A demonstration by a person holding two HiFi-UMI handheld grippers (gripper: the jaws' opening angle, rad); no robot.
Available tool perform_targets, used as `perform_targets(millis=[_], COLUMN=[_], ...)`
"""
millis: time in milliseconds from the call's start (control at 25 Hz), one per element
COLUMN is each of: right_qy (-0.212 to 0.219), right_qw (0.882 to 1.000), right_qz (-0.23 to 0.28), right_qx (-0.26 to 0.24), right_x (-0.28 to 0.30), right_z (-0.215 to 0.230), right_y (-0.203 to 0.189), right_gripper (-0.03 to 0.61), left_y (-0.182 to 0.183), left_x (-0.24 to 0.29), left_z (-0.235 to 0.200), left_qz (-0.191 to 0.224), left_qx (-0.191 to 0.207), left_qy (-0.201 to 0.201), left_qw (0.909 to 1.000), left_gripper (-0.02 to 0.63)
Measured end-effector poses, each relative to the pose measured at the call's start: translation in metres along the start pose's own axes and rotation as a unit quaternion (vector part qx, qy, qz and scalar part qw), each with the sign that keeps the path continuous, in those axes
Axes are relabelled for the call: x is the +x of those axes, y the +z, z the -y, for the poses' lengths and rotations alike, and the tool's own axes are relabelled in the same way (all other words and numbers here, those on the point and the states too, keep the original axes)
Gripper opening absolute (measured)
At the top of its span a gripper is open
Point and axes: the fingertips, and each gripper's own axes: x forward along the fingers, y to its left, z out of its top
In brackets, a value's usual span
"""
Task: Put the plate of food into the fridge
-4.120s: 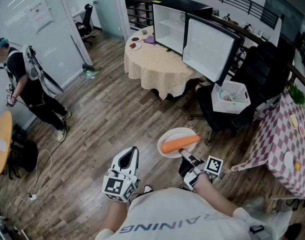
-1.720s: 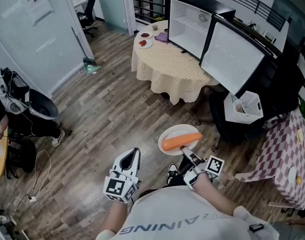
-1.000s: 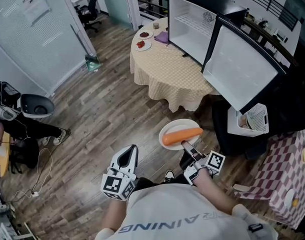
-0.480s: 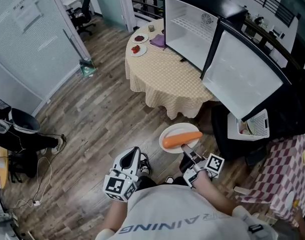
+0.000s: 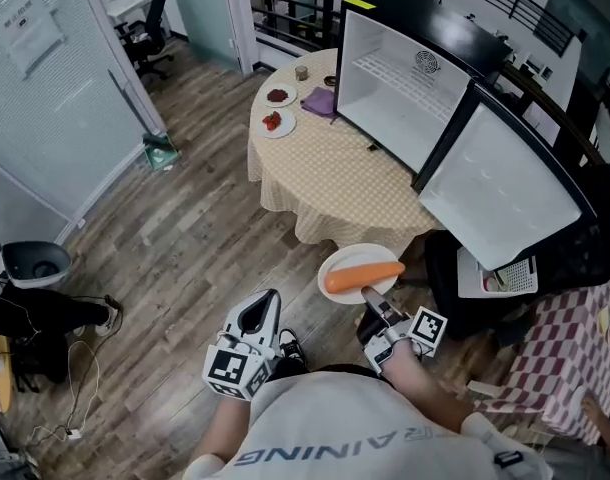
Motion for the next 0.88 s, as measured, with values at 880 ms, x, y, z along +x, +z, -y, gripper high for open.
perform_targets(millis=[880], right_qy=[-0.02], right_qw=[0.999], right_qz=[0.042], right_qx=[0.006], right_x=[0.132], right_z=[-0.015], right_y=[-0.01], right_gripper=[0.034], left_y=[0.017], left_x=[0.053], left_z=[-0.138], left_qz=[-0.015], left_qx=[-0.02], left_qy=[-0.053], left_qw=[0.9983], left_gripper=[0.009])
